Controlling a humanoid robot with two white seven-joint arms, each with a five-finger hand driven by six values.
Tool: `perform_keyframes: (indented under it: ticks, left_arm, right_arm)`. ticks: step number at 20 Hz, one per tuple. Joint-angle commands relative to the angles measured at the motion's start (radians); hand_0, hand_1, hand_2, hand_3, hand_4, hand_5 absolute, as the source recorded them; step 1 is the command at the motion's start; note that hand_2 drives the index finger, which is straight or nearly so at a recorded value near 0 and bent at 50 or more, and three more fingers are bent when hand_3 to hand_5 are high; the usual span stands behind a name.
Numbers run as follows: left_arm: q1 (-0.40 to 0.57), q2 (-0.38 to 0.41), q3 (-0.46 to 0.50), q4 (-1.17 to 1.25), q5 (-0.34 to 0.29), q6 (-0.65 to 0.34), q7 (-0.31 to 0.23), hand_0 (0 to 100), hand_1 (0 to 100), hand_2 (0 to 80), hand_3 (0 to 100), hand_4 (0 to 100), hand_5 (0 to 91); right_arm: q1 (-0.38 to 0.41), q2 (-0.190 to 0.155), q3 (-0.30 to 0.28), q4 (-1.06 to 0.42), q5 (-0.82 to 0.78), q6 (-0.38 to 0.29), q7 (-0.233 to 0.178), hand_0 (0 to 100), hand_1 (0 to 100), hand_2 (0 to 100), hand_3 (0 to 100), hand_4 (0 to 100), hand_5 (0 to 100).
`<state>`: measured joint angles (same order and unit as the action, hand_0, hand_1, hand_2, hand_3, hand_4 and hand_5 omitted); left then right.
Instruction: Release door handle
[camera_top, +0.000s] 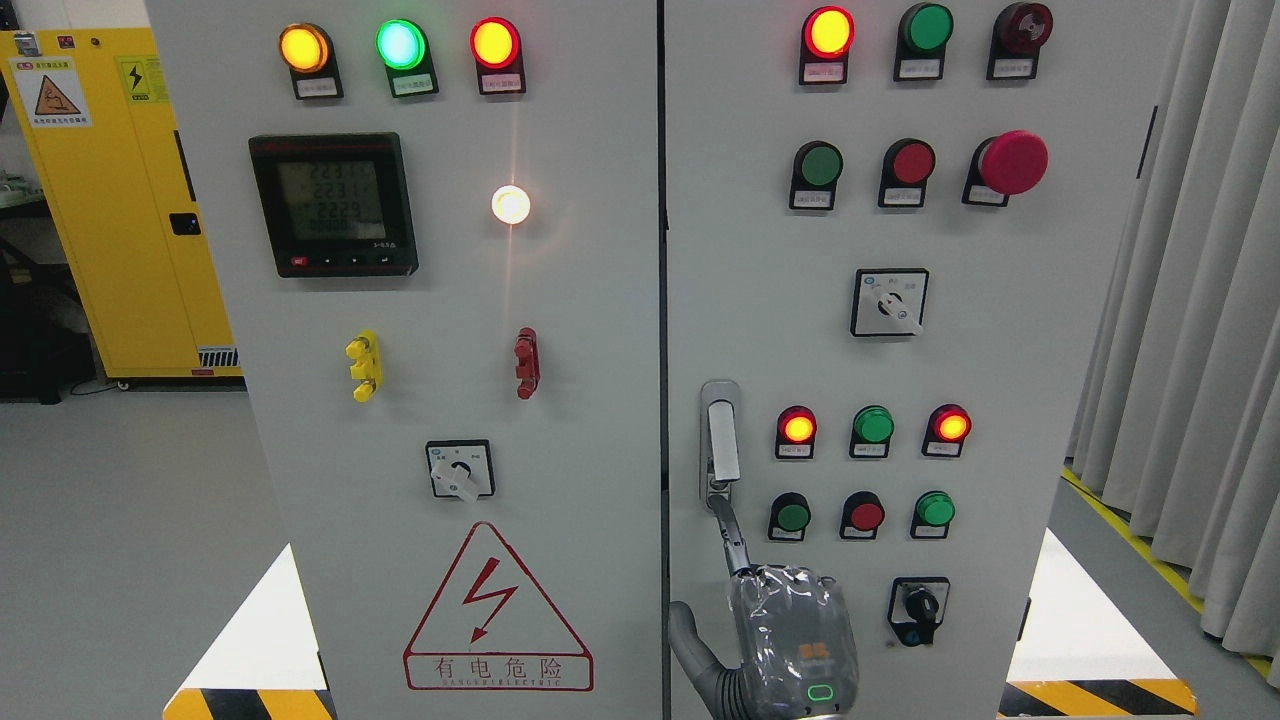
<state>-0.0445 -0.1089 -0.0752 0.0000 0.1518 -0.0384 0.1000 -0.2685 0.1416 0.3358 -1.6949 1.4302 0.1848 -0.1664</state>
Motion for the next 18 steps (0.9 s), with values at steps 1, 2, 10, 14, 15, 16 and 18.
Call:
perform_keyframes:
  ticks: [1,2,10,14,15,16,18]
  left_arm:
    - [0.0,0.0,0.0,-0.012,0.0,0.0,0.0,12,56,0.0,0,0,0.0]
    - [0.0,0.0,0.0,-0.012,0.0,0.0,0.0,12,56,0.0,0,0,0.0]
    - [0.0,0.0,0.0,-0.012,0.0,0.0,0.0,12,56,0.0,0,0,0.0]
    - [0.0,0.0,0.0,-0.012,0.0,0.0,0.0,12,56,0.0,0,0,0.0]
    - [0.0,0.0,0.0,-0.012,0.0,0.0,0.0,12,56,0.0,0,0,0.0]
    - [0.0,0.0,0.0,-0.012,0.0,0.0,0.0,12,56,0.0,0,0,0.0]
    - [0.0,0.0,0.0,-0.012,0.0,0.0,0.0,12,56,0.0,0,0,0.0]
  right_arm:
    - [0.005,-0.002,0.002,-0.029,-0.001,-0.001,-0.002,52,40,0,100,100,100]
    - [0.011,-0.002,0.0,-0.031,-0.001,-0.001,-0.004,52,40,0,100,100,100]
    - [0.048,-0.008,-0.024,-0.123,-0.004,-0.03,0.004,56,41,16,88,95,100]
    - [0.063,-0.008,-0.052,-0.169,-0.004,-0.057,0.01,69,43,26,76,87,93]
    - [0.063,-0.008,-0.054,-0.172,-0.004,-0.057,0.01,76,44,33,76,87,91]
    - [0.063,-0.008,-0.054,-0.178,-0.004,-0.057,0.011,78,44,37,77,87,91]
    - [0.063,-0.008,-0.054,-0.183,-0.004,-0.056,0.022,80,44,55,90,91,92]
